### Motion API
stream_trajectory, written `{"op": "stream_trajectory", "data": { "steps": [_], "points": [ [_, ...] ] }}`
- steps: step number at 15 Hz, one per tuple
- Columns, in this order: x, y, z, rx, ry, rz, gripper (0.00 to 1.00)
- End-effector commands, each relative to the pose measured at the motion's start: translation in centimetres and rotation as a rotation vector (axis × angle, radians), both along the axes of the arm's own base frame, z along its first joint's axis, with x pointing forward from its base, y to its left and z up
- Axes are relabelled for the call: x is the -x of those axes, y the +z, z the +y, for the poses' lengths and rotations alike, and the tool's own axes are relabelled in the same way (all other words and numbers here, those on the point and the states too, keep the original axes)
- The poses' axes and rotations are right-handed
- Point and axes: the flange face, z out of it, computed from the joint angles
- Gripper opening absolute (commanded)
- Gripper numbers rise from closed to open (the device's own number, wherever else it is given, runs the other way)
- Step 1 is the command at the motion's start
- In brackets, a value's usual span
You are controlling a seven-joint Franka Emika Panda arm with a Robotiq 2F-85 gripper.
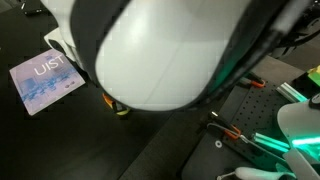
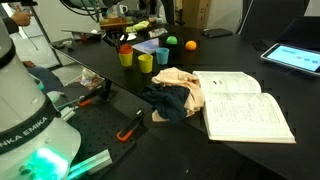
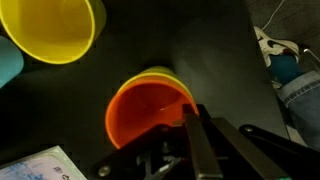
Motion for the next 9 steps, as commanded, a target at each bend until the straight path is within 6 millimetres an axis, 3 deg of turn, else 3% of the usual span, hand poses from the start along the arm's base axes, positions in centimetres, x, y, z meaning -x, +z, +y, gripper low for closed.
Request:
{"op": "stream_trajectory", "data": {
  "steps": [1,9],
  "points": [
    [0.5,0.4,-0.2,0.012,0.009,-0.058,0.02],
    [1.1,-0.9,-0.8,0.067,0.024,-0.045,0.04]
  ]
}}
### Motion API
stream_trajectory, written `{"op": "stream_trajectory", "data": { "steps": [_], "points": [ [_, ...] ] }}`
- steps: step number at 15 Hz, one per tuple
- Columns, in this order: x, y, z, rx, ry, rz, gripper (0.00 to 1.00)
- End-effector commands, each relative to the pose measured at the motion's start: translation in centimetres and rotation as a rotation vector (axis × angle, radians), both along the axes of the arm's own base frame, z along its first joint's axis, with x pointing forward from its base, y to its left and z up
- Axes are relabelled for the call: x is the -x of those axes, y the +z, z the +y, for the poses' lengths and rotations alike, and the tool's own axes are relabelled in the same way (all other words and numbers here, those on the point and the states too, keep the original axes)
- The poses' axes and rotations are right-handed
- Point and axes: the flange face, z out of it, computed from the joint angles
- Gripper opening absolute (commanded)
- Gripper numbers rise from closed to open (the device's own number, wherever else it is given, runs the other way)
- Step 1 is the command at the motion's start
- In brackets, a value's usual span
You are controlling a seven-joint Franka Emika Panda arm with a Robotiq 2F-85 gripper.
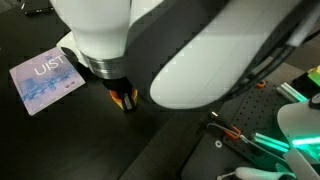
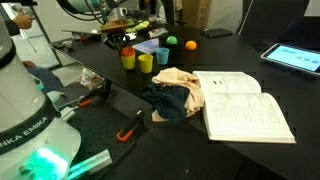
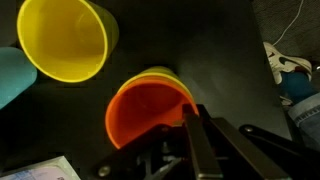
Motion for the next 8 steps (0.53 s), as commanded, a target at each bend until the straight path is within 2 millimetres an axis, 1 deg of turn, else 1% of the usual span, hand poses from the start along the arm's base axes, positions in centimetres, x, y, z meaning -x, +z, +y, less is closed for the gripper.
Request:
{"op": "stream_trajectory", "data": {
  "steps": [1,2,3,4,5,6,8],
  "points": [
    [0.34,0.16,0.17,0.007,-0.006,-0.013,0.26],
    [0.42,0.08,0.24,0.005,-0.008,-0.008,0.29],
    [0.48,0.05,0.29,0.004,-0.008,-0.006,0.39],
    [0.53,0.01,0.33,0.004,-0.008,-0.004,0.44],
    [0.59,-0.04,0.37,0.003,-0.008,-0.001,0.38],
    [0.61,-0.06,0.38,0.001,-0.008,0.000,0.16],
    [0.54,0.09,0.43,-0.001,-0.005,-0.005,0.12]
  ]
}}
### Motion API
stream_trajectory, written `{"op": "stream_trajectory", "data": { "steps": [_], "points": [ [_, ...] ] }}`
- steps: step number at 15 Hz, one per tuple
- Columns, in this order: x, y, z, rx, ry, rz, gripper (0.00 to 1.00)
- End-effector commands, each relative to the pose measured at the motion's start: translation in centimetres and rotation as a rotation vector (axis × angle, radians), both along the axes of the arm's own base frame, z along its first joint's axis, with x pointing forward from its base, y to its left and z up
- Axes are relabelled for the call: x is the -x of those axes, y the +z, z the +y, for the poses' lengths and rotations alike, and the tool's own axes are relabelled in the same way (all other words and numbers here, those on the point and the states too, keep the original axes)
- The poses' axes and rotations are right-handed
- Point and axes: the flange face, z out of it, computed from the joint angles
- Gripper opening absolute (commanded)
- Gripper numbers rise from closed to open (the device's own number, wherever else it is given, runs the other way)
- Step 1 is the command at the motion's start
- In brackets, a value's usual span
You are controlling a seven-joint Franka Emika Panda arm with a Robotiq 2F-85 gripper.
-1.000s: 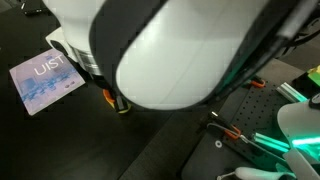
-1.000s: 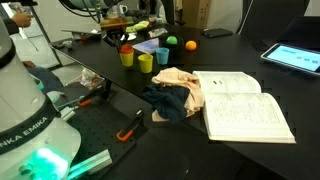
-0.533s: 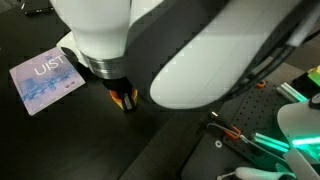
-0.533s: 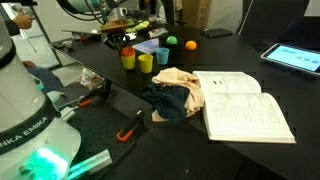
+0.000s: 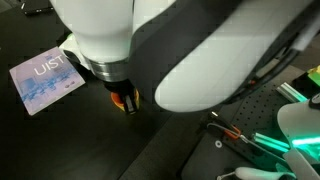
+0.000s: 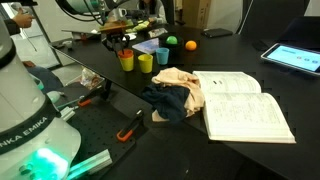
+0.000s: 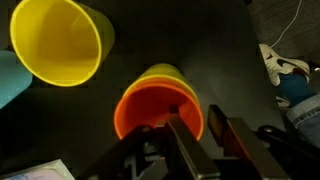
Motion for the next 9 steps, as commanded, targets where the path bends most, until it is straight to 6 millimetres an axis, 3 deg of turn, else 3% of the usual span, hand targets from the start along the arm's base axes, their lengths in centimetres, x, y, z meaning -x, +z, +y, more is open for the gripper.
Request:
{"op": "stream_trajectory", "data": {
  "steps": [1,2,9],
  "points": [
    [0.05,0.50,0.41,-0.007,-0.003,-0.013,0.05],
    [-0.04,0.64,0.42,-0.009,-0.002,-0.016,0.00],
    [-0.27,1.11,0.36,-0.008,-0.001,-0.020,0.01]
  ]
}}
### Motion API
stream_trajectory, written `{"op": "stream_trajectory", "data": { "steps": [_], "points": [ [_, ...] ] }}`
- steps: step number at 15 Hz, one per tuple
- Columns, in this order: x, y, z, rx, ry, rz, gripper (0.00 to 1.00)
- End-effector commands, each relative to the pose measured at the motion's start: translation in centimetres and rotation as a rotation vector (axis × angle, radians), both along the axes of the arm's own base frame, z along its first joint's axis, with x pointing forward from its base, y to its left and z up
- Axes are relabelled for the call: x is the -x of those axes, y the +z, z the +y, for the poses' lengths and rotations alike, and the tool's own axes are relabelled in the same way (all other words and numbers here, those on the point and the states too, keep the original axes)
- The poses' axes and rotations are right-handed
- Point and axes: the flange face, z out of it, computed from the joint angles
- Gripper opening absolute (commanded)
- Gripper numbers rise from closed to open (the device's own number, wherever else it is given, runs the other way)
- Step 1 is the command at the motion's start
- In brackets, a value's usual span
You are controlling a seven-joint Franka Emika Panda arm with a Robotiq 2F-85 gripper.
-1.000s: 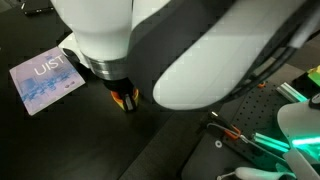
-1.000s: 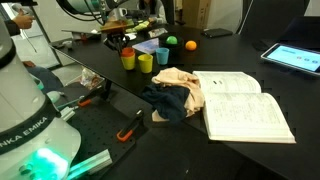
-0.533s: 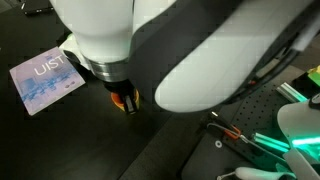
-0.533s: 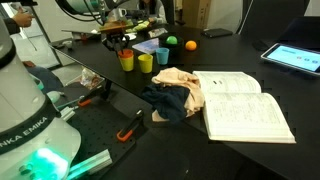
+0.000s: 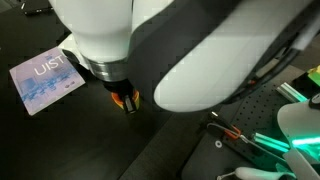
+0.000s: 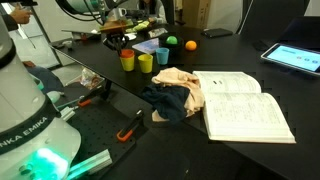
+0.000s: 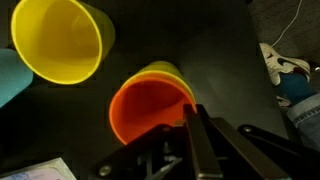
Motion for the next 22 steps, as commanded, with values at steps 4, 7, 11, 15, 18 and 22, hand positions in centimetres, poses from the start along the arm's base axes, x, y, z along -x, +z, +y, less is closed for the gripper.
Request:
{"op": "stream_trajectory", "data": {
  "steps": [4,7,11,15,18,22],
  "points": [
    [-0.7,2.1,0.3,-0.008,-0.002,-0.043,0.01],
    [-1.0,3.2,0.3,-0.013,-0.004,-0.061,0.01],
    [-1.8,5.4,0.3,-0.028,-0.014,-0.099,0.01],
    [-3.9,8.4,0.0,-0.039,-0.028,-0.176,0.01],
    [-6.2,9.3,-1.2,-0.018,-0.049,-0.212,0.01],
    [-8.9,9.0,-3.1,0.019,-0.059,-0.249,0.01]
  ]
}}
